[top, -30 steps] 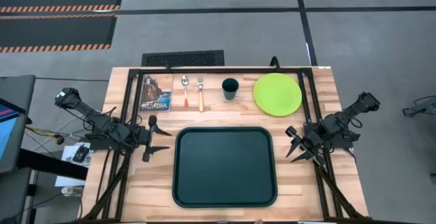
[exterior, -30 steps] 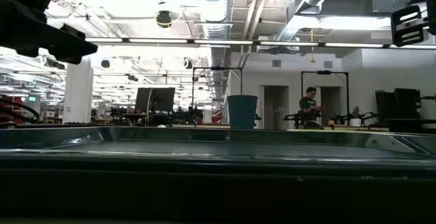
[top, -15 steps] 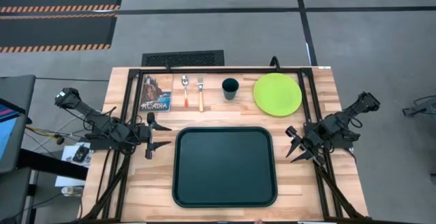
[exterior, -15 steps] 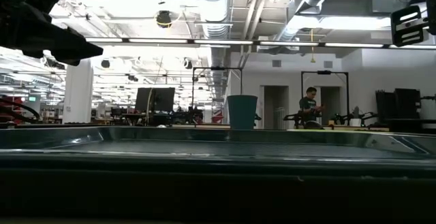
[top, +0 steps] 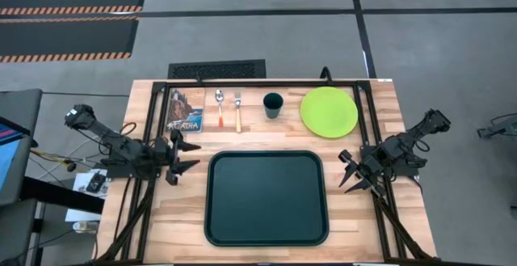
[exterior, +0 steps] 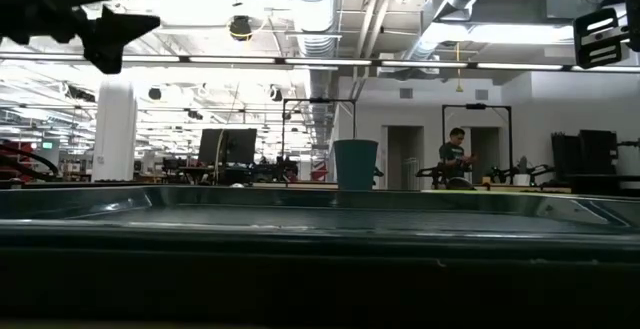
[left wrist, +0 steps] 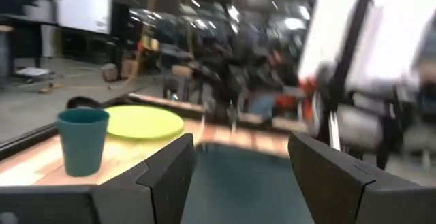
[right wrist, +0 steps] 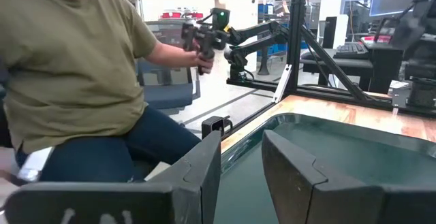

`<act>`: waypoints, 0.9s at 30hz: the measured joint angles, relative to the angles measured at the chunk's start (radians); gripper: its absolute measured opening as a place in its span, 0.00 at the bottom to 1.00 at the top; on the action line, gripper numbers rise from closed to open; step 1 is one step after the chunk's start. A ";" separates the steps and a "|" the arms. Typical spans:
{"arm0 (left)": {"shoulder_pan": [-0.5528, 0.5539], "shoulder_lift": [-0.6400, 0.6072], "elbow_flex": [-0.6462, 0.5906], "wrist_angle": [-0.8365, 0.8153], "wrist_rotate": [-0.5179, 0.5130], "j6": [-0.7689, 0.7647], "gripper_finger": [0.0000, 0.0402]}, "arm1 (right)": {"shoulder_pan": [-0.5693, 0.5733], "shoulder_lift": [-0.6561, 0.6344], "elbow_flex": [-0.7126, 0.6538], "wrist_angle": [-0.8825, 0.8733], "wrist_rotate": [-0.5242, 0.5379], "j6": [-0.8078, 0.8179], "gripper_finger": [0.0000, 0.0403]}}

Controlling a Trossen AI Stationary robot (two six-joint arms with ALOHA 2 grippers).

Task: Pick and place plate/cup/fork/spoon on tray
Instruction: Put the orange fork on the right of the black serving tray

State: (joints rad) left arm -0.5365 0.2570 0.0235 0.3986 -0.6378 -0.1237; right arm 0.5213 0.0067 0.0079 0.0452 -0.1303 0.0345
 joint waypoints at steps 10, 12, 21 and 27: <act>0.001 0.000 0.000 0.089 -0.225 -0.253 0.57 | -0.001 0.000 0.000 0.000 0.001 -0.006 0.33; 0.001 0.000 0.000 0.085 -0.269 -0.253 0.57 | 0.000 0.000 0.000 0.001 0.029 -0.024 0.33; 0.013 0.000 0.000 0.093 -0.433 -0.253 0.57 | -0.003 0.000 0.000 0.021 0.141 0.005 0.33; 0.086 0.000 0.000 0.169 -0.463 -0.374 0.57 | -0.007 0.000 0.000 0.142 0.164 0.027 0.31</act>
State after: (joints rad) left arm -0.4505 0.2569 0.0235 0.5679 -1.1005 -0.4974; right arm 0.5140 0.0063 0.0082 0.1875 0.0340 0.0615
